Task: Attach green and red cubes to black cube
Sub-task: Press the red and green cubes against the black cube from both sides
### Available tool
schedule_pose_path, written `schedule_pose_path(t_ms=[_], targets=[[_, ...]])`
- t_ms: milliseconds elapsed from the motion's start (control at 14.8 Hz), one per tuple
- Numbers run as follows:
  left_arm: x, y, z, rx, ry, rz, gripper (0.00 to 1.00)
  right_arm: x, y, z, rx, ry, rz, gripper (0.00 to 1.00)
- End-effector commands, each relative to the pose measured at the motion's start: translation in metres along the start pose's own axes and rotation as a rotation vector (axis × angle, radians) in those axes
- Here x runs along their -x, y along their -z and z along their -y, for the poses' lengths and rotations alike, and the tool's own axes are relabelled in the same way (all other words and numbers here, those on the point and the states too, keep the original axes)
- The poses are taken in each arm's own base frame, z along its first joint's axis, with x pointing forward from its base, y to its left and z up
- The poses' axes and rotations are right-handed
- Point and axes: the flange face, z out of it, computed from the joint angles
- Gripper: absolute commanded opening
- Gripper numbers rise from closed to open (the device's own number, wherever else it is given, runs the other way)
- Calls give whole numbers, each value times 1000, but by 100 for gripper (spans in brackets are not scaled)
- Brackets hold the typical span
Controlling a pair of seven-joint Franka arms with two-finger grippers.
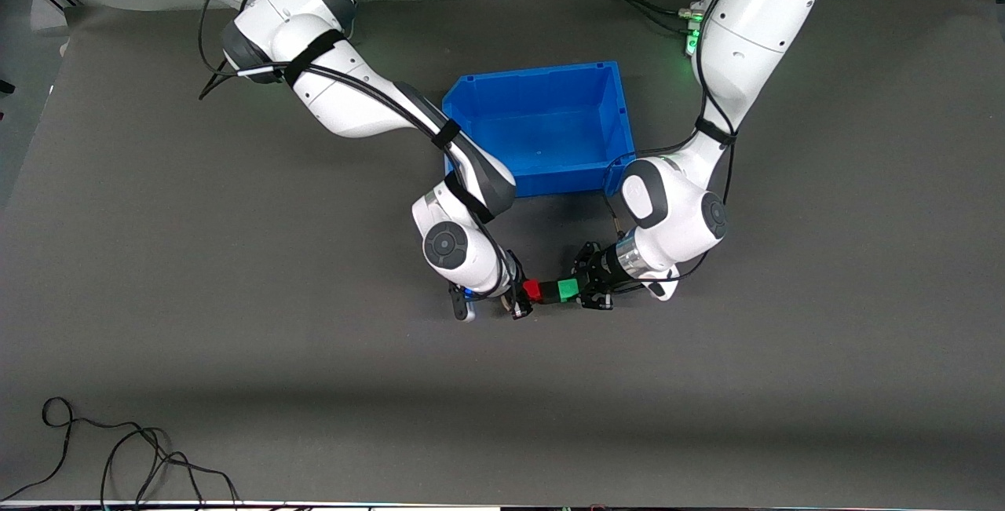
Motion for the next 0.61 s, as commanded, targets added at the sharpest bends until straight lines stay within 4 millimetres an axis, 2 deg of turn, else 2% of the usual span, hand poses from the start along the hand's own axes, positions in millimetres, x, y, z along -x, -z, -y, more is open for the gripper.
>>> schedule_pose_path(t_ms=[0,68,136,203,339,407,542], targets=[[12,-6,0,5,9,7,61,7,2,5,-21,-21,26,18],[12,-6,1,4,-1,5,100,6,3,6,-23,-21,26,20],[12,-7,1,3,-2,4,100,4,1,6,-21,-20,24,23],[12,-7,2,1,-10,4,100,3,1,6,-22,-22,22,32],[5,-3,-2,1,-11,-4,100,2,-3,5,-18,-33,21,90],[0,0,-5,-2,-18,-12,100,4,-3,5,-28,-18,20,100],[-21,20,-21,15,-26,-36,100,3,0,7,-47,-2,16,100]])
